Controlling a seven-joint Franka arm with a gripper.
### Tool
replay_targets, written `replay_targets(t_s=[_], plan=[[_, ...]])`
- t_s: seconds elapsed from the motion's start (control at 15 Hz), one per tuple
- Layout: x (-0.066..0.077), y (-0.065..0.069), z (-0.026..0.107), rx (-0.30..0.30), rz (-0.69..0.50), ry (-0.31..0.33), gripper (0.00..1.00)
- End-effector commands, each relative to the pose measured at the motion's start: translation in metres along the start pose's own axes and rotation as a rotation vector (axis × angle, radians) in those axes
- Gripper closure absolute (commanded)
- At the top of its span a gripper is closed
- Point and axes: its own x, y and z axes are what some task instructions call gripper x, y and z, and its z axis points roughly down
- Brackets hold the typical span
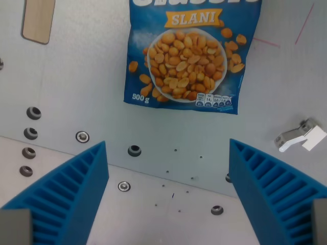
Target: Rotate around gripper negative y
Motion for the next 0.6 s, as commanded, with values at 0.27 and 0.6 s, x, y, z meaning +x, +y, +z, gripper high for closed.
replay_targets(t_s=[0.27, 0.6], plan=[[0.0063, 0.0011, -0.0062, -0.009, 0.002, -0.216, 0.00], [0.0063, 0.0011, -0.0062, -0.009, 0.003, -0.283, 0.00]])
